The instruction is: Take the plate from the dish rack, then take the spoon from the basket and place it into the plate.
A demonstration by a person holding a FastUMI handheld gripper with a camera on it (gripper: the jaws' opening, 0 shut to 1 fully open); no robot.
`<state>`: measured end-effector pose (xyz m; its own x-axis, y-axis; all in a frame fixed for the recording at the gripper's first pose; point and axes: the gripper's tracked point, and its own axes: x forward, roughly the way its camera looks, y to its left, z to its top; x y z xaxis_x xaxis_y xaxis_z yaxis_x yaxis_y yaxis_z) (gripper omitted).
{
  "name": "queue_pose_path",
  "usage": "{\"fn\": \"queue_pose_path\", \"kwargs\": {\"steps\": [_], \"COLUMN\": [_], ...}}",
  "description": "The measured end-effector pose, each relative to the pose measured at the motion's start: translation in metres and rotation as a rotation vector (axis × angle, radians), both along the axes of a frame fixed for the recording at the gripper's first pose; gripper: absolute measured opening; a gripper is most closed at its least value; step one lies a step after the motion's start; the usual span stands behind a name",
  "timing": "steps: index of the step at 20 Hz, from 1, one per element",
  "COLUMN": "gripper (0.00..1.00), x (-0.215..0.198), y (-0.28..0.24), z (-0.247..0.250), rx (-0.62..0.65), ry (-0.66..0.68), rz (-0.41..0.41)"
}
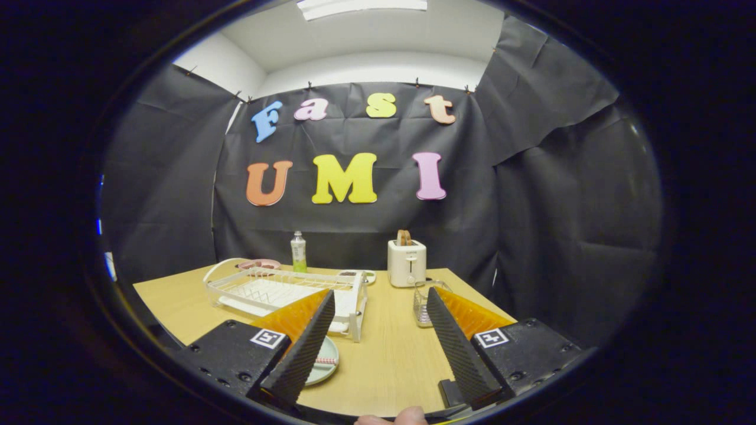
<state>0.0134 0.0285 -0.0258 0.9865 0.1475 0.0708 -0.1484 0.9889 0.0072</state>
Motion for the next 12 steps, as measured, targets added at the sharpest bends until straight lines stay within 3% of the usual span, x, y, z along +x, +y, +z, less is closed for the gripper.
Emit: {"fn": "queue_pose_path", "kwargs": {"steps": [12], "gripper": [1.0], "x": [-0.018], "y": [-0.001], "z": [0.0], "rx": [0.019], "ry": [0.025], "rz": [0.017]}}
